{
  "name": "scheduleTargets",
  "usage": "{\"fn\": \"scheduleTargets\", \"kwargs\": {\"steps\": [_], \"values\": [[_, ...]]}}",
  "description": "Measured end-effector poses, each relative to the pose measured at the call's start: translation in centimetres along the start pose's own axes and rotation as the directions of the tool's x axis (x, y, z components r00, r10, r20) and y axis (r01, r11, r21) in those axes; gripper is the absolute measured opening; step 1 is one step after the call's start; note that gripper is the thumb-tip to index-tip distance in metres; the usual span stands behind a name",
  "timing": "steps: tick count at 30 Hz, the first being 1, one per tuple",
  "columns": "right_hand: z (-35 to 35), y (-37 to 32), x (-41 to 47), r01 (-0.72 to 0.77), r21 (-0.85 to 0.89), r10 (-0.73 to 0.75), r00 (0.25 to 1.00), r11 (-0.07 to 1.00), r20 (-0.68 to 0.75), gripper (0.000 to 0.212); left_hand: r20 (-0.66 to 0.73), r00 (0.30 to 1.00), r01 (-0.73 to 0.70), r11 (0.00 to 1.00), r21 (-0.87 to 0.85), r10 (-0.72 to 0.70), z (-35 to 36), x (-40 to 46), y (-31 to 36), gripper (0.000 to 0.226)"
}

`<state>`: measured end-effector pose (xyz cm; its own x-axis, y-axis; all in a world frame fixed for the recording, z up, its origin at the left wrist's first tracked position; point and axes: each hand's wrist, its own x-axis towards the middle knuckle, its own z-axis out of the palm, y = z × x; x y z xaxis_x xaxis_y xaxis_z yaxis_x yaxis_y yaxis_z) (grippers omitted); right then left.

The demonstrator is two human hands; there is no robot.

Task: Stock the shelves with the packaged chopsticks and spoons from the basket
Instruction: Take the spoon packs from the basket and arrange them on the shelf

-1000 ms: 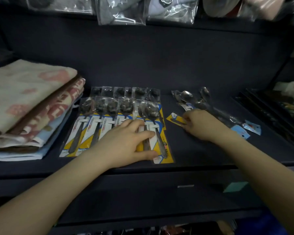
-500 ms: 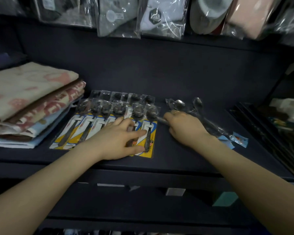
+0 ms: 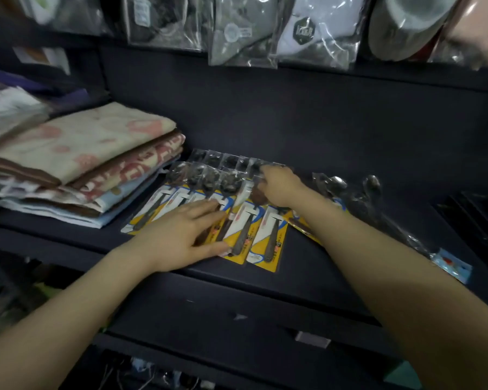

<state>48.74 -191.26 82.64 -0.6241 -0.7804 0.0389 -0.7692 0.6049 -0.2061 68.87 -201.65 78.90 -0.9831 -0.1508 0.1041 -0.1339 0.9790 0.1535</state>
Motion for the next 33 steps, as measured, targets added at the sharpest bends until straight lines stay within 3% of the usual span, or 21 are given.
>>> {"fn": "scheduleTargets", "kwargs": {"steps": [2, 7, 11, 13, 16, 19, 24, 33], "values": [[0.6, 0.2, 1.5, -0.045, 0.030, 0.046, 0.999, 0.999, -0.014, 0.031, 0.023, 1.000, -0.002, 1.000, -0.005, 0.003, 0.1, -0.1, -0.4, 0.116], [0.6, -0.3, 2.6, -0.020, 0.419, 0.055, 0.996, 0.908, -0.071, 0.015, 0.146, 0.989, -0.019, 0.995, -0.095, 0.033, -0.1, 0.0, -1.4, 0.116], [0.9, -1.2, 3.0, -0.047, 0.335, 0.071, 0.996, 0.941, -0.059, 0.014, 0.193, 0.977, -0.064, 0.986, -0.154, 0.093, -0.5, 0.2, -1.8, 0.099], [0.6, -1.6, 3.1, -0.044, 0.261, 0.060, 0.997, 0.964, -0.053, 0.026, 0.190, 0.976, -0.088, 0.991, -0.103, 0.106, -1.0, 0.4, -2.1, 0.100], [0.1, -2.2, 3.5, -0.025, 0.328, 0.052, 0.996, 0.944, -0.074, 0.040, 0.070, 0.980, -0.190, 0.979, 0.078, 0.185, -1.4, 0.5, -2.2, 0.104], [0.3, -3.0, 4.1, -0.033, 0.295, 0.038, 0.999, 0.955, -0.012, 0.033, -0.115, 0.927, -0.311, 0.902, 0.299, 0.358, -1.1, 0.4, -2.1, 0.078], [1.0, -3.1, 4.8, -0.069, 0.549, 0.076, 0.997, 0.833, 0.010, 0.013, -0.163, 0.932, -0.281, 0.929, 0.240, 0.324, 0.0, -0.7, -2.5, 0.055], [-0.5, -1.2, 3.4, -0.003, 0.196, -0.009, 0.998, 0.981, 0.057, 0.031, -0.231, 0.938, -0.240, 0.965, 0.102, 0.258, 0.7, -1.1, -2.7, 0.058]]}}
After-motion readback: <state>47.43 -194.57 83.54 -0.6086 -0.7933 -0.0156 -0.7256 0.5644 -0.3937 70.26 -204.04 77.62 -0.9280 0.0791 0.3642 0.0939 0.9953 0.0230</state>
